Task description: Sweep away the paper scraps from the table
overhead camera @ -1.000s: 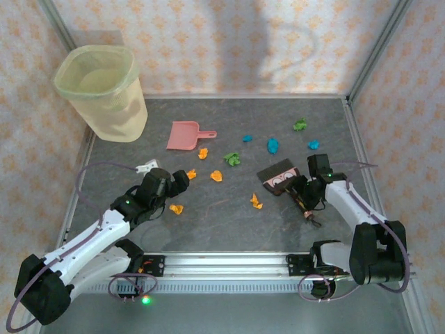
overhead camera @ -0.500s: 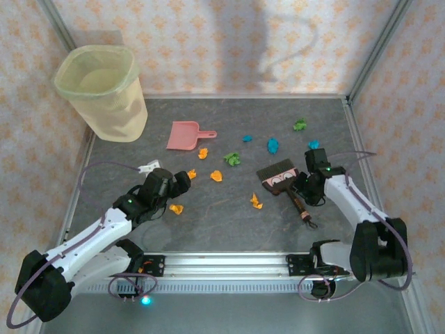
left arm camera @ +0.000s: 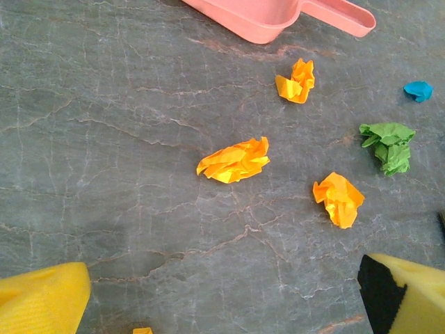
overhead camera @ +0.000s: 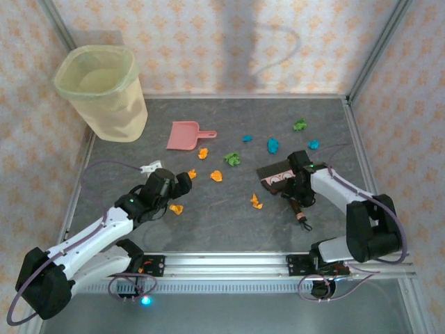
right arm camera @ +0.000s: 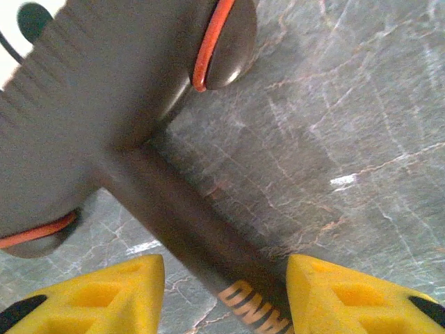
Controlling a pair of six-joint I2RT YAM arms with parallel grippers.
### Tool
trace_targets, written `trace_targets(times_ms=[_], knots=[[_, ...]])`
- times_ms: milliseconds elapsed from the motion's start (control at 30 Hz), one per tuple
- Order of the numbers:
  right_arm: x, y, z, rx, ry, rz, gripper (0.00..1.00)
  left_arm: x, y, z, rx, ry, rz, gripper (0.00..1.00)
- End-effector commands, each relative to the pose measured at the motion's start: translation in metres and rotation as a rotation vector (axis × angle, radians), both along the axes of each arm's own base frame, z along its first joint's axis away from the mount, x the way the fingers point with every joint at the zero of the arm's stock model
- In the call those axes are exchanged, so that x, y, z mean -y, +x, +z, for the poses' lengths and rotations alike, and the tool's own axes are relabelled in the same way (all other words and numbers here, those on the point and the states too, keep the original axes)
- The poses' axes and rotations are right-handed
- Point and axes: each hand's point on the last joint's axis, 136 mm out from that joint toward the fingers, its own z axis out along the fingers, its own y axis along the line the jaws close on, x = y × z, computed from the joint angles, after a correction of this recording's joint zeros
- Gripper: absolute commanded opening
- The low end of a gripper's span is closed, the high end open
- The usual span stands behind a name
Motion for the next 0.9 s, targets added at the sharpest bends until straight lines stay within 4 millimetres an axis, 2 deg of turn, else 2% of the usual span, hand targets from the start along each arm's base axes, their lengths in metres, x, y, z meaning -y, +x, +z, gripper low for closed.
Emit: trace_targets(times_ms=[0,133,367,733,867], knots=[[-0.004,0.004,0.0,0.008,-0.013,0.024,0.48,-0.001,0.005,0.006,0.033,0.021,0.006,1.0],[-0.016,0.005,-0.002,-0.001,0.005,0.042,0.44,0.001,0.005,0.006,0.037,0.02,-0.005,1.0],[-0.035,0.01,-0.007,0.013,0.097,-0.057,0.25,0.003,0.005,0.008,0.042,0.022,-0.014,1.0],[-0.052,0.025,0.007,0.135,0.206,-0.192,0.23,0.013,0.006,0.01,0.049,0.018,-0.062,1.0],[-0.053,0.03,0.007,0.143,0.207,-0.202,0.28,0.019,0.007,0.012,0.059,0.025,-0.095,1.0]])
